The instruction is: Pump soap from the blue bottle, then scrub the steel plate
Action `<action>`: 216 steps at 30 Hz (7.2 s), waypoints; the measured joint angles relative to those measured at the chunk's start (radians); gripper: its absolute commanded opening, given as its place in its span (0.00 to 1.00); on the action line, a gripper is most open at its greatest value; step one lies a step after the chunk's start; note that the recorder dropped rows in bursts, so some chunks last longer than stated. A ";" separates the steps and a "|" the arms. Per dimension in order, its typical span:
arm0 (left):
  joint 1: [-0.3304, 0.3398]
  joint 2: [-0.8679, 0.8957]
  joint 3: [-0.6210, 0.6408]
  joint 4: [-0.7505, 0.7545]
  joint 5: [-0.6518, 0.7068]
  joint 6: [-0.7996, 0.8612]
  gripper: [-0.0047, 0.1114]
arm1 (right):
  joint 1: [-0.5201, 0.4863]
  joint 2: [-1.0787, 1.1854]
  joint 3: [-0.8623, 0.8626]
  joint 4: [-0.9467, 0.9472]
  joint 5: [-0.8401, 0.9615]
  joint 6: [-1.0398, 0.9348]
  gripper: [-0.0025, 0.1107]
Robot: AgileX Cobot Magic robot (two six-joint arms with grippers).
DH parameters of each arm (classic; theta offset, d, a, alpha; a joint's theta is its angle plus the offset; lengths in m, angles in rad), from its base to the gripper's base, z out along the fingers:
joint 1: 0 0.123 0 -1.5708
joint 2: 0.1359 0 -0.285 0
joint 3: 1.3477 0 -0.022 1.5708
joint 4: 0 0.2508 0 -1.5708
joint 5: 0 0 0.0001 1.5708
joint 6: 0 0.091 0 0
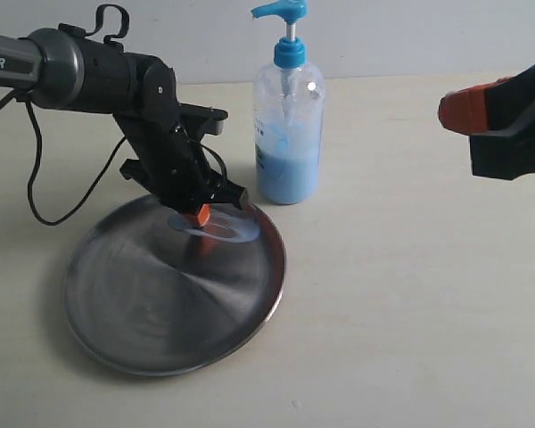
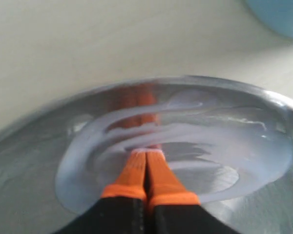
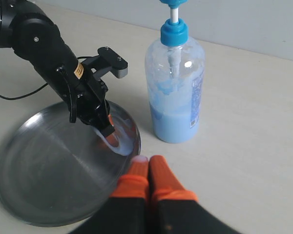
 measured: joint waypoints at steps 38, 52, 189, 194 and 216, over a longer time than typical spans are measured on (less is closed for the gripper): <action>-0.044 -0.286 0.008 0.110 0.149 -0.019 0.04 | 0.000 0.000 0.000 -0.062 0.002 0.000 0.02; -0.044 -0.782 0.261 0.185 0.218 -0.019 0.04 | 0.000 0.000 0.000 -0.148 0.024 0.000 0.02; 0.505 -2.190 1.463 0.219 -0.401 -0.192 0.04 | 0.000 0.000 0.000 -0.148 0.030 0.000 0.02; 0.505 -2.190 1.463 0.219 -0.401 -0.192 0.04 | 0.000 0.000 0.000 -0.148 0.030 0.000 0.02; 0.505 -2.190 1.463 0.219 -0.401 -0.192 0.04 | 0.000 -0.090 0.012 -0.119 0.033 0.020 0.02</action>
